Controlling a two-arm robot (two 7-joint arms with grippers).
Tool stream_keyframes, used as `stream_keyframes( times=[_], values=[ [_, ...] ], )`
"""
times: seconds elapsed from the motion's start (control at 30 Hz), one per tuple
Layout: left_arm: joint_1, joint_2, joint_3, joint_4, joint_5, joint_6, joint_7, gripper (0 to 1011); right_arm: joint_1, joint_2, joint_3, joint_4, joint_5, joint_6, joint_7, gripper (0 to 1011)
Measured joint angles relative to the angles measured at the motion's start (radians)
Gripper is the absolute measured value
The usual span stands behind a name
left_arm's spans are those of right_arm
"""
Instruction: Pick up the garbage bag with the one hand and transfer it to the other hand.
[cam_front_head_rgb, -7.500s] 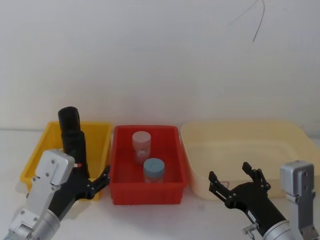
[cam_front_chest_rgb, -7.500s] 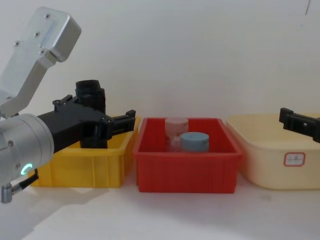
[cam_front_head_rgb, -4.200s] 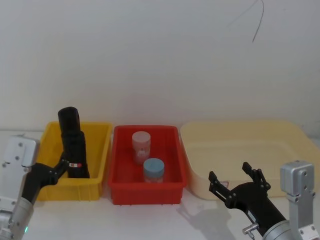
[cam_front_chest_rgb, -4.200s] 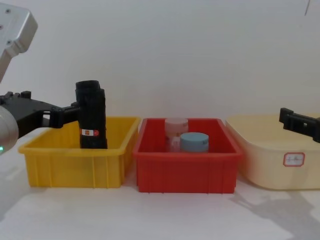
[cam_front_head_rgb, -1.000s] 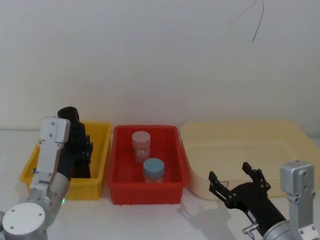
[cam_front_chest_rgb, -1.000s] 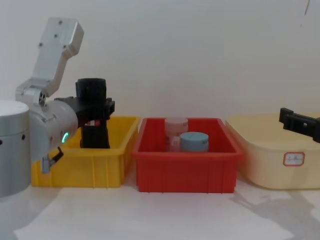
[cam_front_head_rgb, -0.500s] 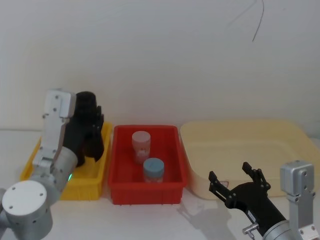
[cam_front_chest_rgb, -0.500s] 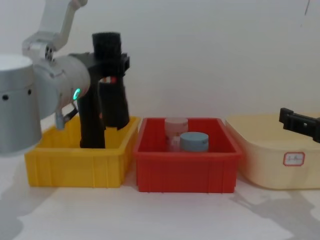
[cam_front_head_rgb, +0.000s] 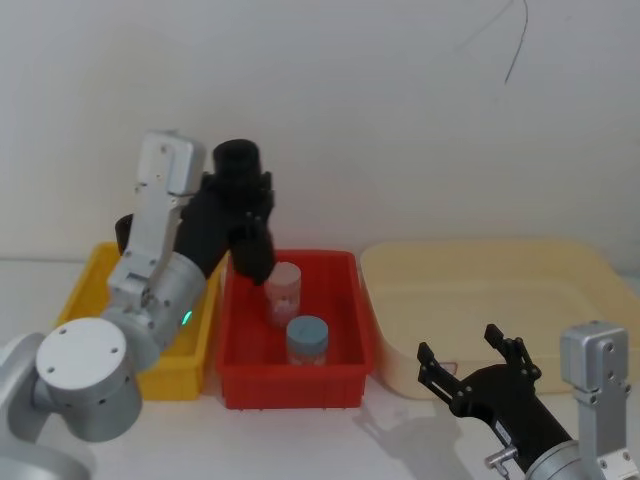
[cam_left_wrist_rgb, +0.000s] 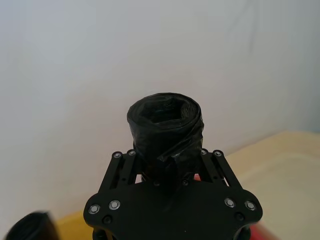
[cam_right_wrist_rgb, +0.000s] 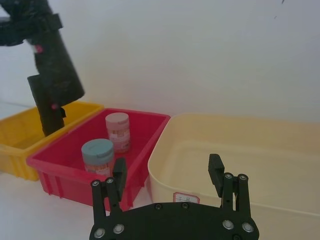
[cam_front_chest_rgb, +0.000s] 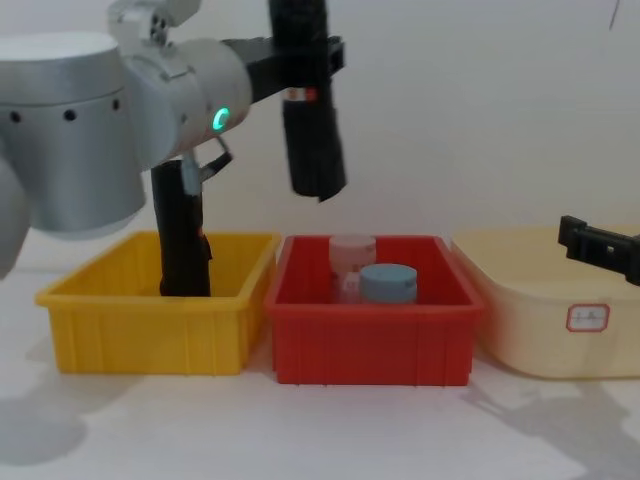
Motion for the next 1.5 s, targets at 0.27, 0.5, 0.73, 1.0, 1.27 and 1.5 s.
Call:
stream_keyframes(
  times=[0.27,0.5,0.73,1.0,1.27,1.5],
  values=[
    [-0.041,-0.027,0.037,0.033,-0.026,-0.002,-0.075,474,0.0,0.0,0.0,0.0,0.0,0.0,0.0,1004],
    [-0.087,-0.06,0.077,0.093,-0.053,0.005,-0.144,474,0.0,0.0,0.0,0.0,0.0,0.0,0.0,1004],
    [-0.122,-0.08,0.108,0.154,-0.06,0.011,-0.177,474,0.0,0.0,0.0,0.0,0.0,0.0,0.0,1004],
    [-0.145,-0.087,0.127,0.198,-0.063,0.009,-0.193,475,0.0,0.0,0.0,0.0,0.0,0.0,0.0,1004],
    [-0.159,-0.088,0.137,0.221,-0.066,0.004,-0.203,474,0.0,0.0,0.0,0.0,0.0,0.0,0.0,1004],
    [-0.165,-0.089,0.143,0.232,-0.069,0.002,-0.208,475,0.006,-0.001,-0.003,-0.001,0.0,0.001,0.01,1004]
  ],
)
